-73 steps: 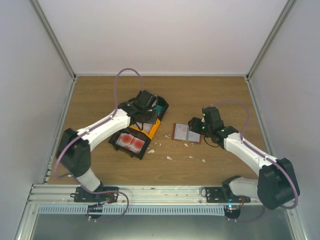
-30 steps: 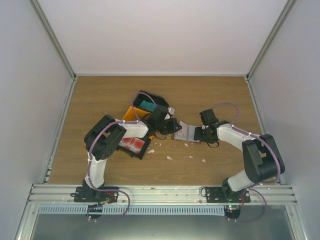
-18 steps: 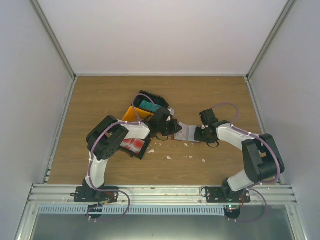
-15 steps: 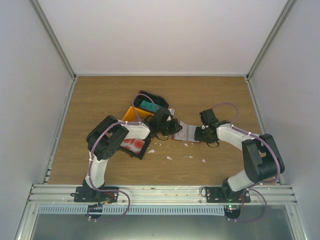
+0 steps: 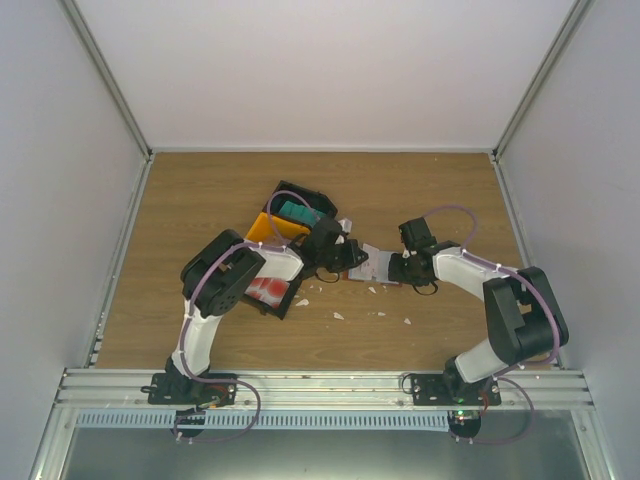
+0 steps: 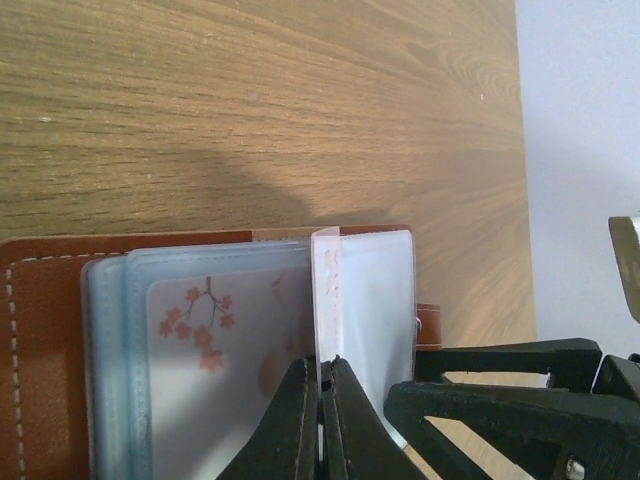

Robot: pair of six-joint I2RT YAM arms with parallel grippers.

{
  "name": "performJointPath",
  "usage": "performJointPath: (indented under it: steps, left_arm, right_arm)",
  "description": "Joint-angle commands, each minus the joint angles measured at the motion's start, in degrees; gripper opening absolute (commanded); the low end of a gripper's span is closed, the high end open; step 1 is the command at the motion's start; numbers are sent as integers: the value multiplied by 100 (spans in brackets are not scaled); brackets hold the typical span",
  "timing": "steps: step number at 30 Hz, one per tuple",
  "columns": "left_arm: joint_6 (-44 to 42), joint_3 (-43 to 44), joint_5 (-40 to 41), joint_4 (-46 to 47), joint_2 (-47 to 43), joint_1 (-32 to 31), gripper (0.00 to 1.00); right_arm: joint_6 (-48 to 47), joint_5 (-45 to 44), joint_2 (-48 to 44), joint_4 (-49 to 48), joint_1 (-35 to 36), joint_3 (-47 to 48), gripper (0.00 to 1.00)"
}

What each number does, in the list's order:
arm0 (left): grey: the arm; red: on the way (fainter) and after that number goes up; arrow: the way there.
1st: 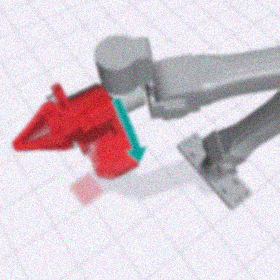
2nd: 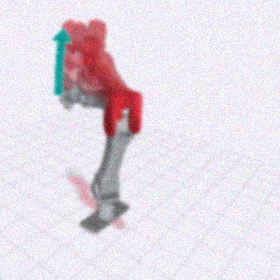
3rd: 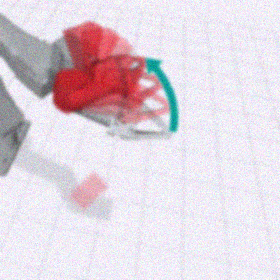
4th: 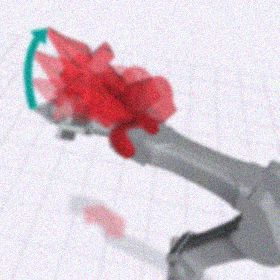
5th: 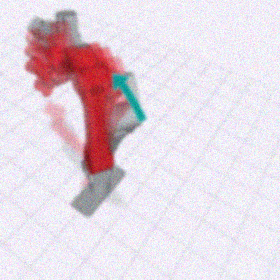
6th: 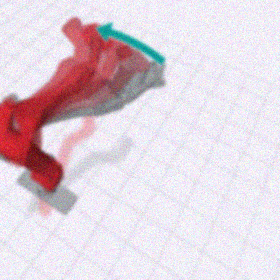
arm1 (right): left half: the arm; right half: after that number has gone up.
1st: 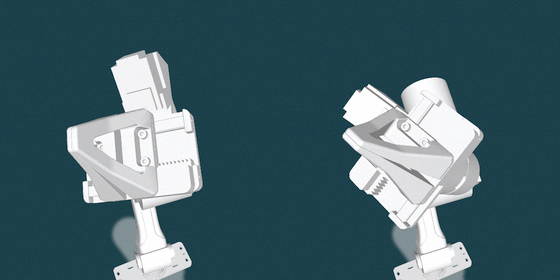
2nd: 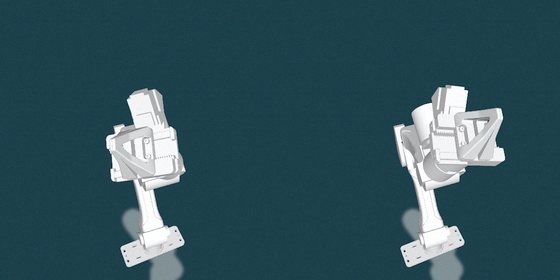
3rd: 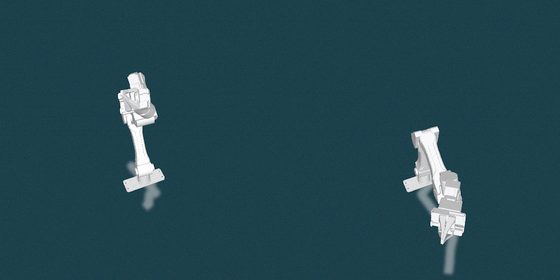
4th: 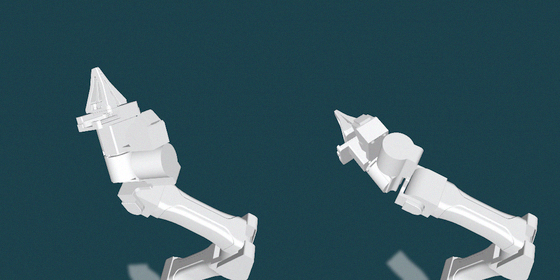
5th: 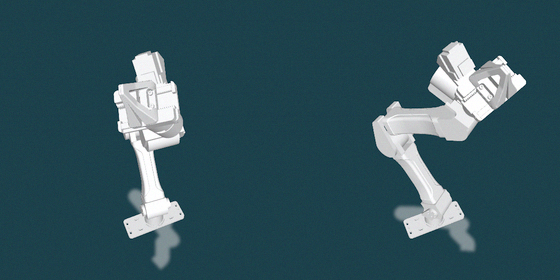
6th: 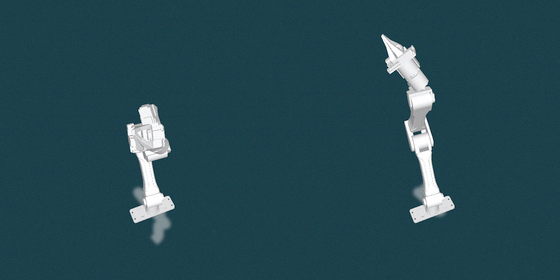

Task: Put the credit cards into the card holder
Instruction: Insert the credit card into the card holder.

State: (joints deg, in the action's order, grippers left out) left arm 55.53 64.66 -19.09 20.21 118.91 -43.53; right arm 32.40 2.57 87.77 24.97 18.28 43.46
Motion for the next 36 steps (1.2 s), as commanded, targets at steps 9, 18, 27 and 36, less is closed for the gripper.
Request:
performJointPath:
  steps: [9,18,27,36]
  left_arm:
    - [196,157,85,-171,352,-120,0]
    - [667,-147,484,-609,11,-147,0]
    - [949,-234,133,-941,-69,-140,0]
    - [873,-250,-268,-555,27,-165,0]
  right_arm:
    - [73,64,180,25,-20,-218,41]
    - [152,17,208,53,-26,-251,41]
    - [179,2,240,23,-25,-281,41]
    - [179,19,184,-10,-27,-306,41]
